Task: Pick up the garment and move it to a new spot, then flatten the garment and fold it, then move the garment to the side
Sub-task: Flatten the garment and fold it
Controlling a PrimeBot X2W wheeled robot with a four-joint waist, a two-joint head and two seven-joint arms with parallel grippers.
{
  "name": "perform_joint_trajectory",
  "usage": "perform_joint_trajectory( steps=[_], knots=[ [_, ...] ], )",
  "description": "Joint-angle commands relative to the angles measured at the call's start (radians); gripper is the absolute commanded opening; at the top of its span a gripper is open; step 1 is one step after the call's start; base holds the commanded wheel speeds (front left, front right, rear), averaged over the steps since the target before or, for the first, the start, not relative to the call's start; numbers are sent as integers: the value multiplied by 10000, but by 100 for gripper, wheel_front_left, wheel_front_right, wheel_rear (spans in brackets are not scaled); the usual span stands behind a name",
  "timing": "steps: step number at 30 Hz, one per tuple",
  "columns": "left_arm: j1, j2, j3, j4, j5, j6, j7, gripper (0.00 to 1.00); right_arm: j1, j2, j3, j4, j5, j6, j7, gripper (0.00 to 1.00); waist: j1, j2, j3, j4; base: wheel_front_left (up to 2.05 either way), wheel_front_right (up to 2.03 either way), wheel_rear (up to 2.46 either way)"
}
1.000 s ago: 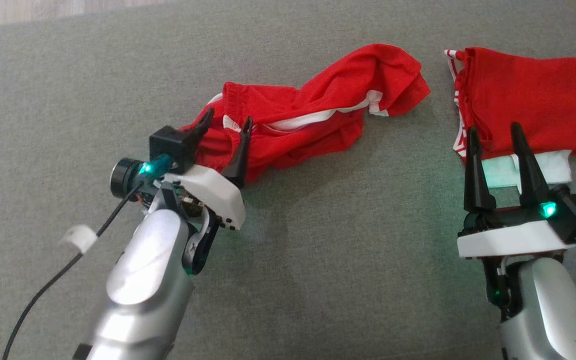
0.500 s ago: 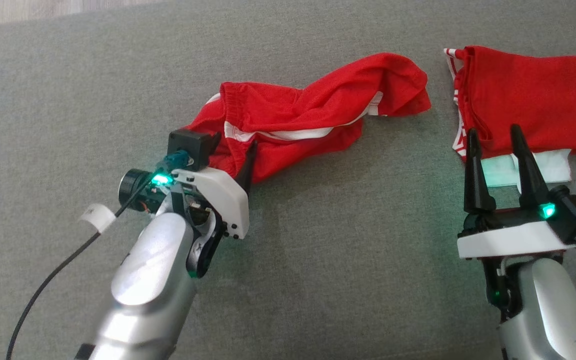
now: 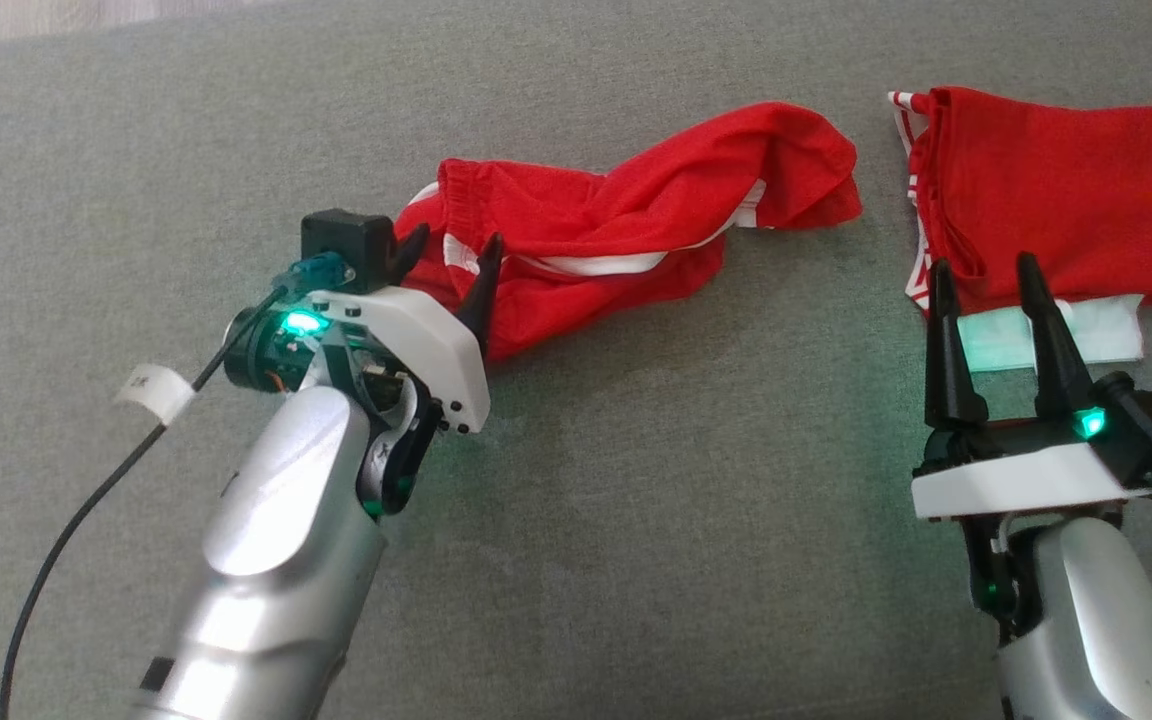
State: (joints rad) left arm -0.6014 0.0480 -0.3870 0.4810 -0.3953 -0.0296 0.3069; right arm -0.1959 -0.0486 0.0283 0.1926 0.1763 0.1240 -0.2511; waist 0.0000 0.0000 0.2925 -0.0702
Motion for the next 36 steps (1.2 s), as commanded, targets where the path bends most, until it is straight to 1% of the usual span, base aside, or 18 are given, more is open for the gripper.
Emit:
perform_joint_trajectory(
  steps=[1, 16, 17, 18, 20, 21, 24, 27, 32, 36],
  knots=[
    [-376, 109, 313, -295, -53, 25, 57, 100, -323, -16, 247, -268, 40, 67, -107, 100, 0, 0, 0, -5, 0, 0, 0],
    [-601, 103, 139, 41, -227, 25, 210, 100, -349, -16, 241, -288, 5, 67, -107, 100, 0, 0, 56, -50, 0, 0, 0],
    [-610, 103, 126, 55, -235, 17, 210, 94, -348, -16, 236, -288, 5, 67, -107, 100, 0, 0, 56, -49, 0, 0, 0],
    [-618, 103, 106, 71, -245, 0, 215, 71, -346, -16, 231, -288, 5, 67, -107, 100, 0, 0, 55, -47, 0, 0, 0],
    [-619, 102, 44, 107, -274, -58, 239, 16, -342, -16, 224, -282, 1, 67, -107, 100, 0, 0, 42, -39, 0, 0, 0],
    [-613, 100, 4, 120, -292, -96, 261, 0, -341, -16, 224, -277, -2, 67, -107, 100, 0, 0, 35, -35, 0, 0, 0],
    [-589, 95, -64, 76, -362, -154, 256, 0, -341, -16, 215, -276, -17, 67, -107, 100, 0, 0, 14, -10, 0, 0, 0],
    [-527, 92, -5, -125, -407, -86, -9, 0, -349, -16, 199, -262, -69, 67, -107, 100, 0, 0, -44, 43, 0, 0, 0],
    [-252, 86, 138, -766, -548, 18, -580, 0, -389, -16, 180, -159, -318, 67, -107, 100, 0, 0, -154, 297, 0, 0, 0],
    [67, 103, 164, -1353, -629, 45, -905, 0, -521, -16, 350, 206, -609, 67, -55, 100, 0, 0, -176, 548, 0, 0, 0]
  ],
)
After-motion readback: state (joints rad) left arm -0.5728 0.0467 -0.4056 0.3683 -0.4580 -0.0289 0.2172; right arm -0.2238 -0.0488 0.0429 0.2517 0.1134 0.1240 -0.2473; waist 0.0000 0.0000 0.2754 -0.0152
